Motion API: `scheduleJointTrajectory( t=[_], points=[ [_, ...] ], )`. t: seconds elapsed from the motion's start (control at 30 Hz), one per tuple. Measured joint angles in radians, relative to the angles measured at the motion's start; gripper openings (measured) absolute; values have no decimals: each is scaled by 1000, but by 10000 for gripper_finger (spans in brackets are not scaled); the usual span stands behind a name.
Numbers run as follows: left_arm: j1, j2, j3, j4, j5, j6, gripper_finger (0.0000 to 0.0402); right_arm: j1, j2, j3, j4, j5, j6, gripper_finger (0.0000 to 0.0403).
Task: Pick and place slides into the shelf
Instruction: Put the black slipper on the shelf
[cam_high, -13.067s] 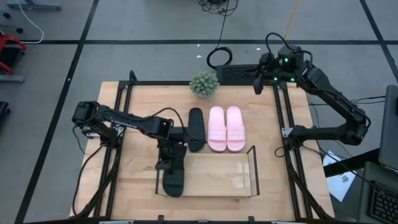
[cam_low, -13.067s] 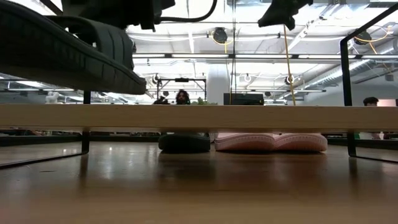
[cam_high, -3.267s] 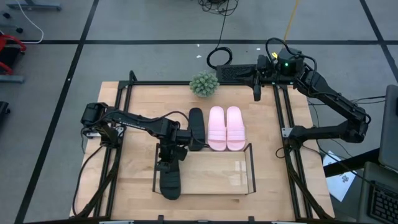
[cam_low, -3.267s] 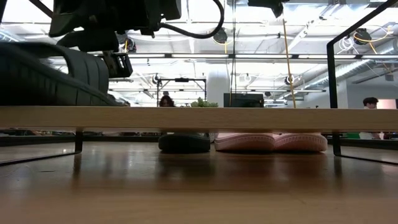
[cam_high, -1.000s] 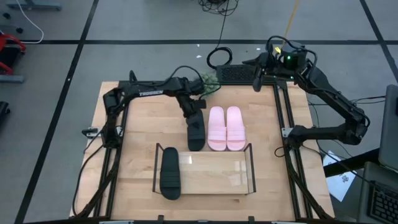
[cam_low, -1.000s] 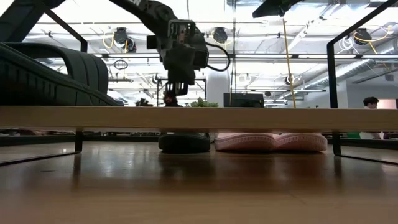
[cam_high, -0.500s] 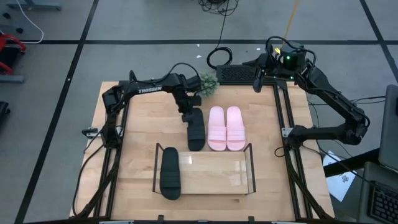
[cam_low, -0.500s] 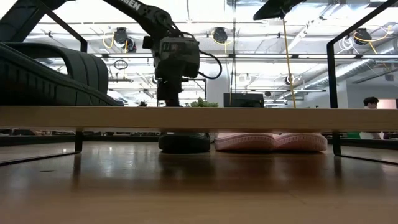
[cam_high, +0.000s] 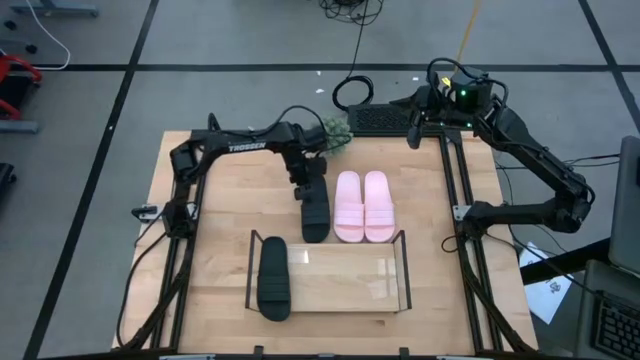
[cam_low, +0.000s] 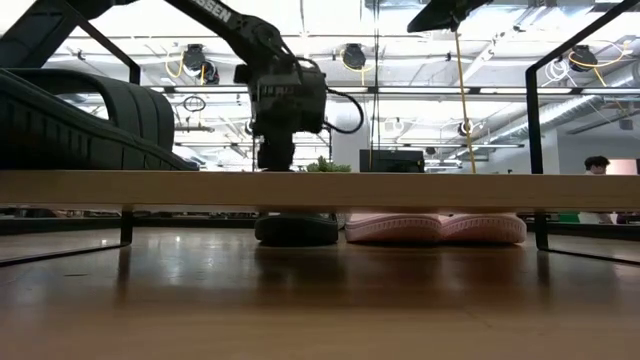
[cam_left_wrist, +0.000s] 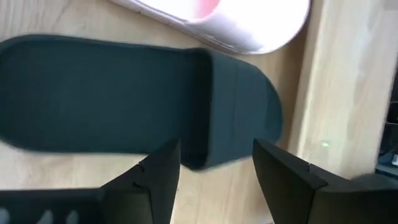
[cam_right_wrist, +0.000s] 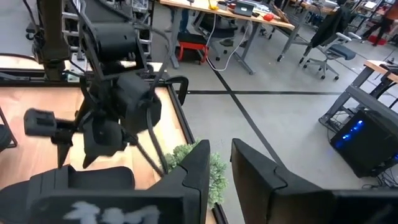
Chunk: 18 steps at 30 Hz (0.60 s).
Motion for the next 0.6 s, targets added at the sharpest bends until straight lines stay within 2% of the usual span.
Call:
scheduleJointTrajectory(
  t=[0.23, 0.43, 0.6],
  points=[
    [0, 49, 0, -1, -9, -3, 200, 1, 0, 0, -13, -1, -1, 57],
    [-2, 54, 0, 2, -55, 21, 200, 1, 0, 0, -16, -1, -2, 57],
    [-1, 54, 0, 2, -44, 28, 200, 1, 0, 0, -16, -1, -3, 57]
  ],
)
